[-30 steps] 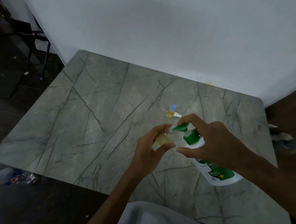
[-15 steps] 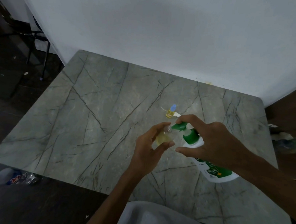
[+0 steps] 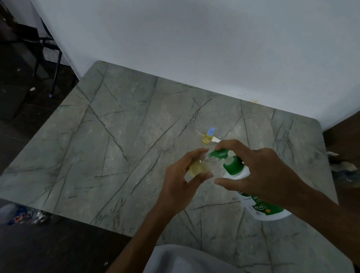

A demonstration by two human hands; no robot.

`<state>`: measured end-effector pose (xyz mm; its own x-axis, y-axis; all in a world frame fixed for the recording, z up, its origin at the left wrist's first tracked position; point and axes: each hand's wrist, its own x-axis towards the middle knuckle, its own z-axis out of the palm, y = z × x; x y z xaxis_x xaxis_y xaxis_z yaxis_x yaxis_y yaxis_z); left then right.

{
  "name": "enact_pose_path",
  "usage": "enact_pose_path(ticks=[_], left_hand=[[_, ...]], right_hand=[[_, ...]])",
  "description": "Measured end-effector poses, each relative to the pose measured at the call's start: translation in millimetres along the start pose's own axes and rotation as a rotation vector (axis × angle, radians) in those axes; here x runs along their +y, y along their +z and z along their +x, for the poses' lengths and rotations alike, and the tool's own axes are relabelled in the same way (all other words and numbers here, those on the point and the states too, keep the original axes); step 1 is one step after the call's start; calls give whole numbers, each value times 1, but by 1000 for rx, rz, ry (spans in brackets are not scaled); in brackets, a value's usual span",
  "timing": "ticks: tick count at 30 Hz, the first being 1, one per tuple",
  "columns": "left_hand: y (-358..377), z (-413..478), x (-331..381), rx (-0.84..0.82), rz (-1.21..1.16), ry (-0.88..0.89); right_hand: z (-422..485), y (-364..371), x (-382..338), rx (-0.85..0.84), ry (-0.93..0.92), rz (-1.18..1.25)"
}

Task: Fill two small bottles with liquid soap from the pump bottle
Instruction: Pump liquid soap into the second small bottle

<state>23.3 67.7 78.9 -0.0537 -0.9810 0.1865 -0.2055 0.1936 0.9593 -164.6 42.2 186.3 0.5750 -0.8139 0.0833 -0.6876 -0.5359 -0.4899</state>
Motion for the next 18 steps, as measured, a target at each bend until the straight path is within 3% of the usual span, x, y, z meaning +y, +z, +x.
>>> enact_pose_path(ticks=[12,18], left_hand=[[0,-1,3,-20,45,41],[-3,-3,2,-5,19,18]], right_hand=[[-1,4,-3,82,-15,72],[0,2,-3,4,28,61]])
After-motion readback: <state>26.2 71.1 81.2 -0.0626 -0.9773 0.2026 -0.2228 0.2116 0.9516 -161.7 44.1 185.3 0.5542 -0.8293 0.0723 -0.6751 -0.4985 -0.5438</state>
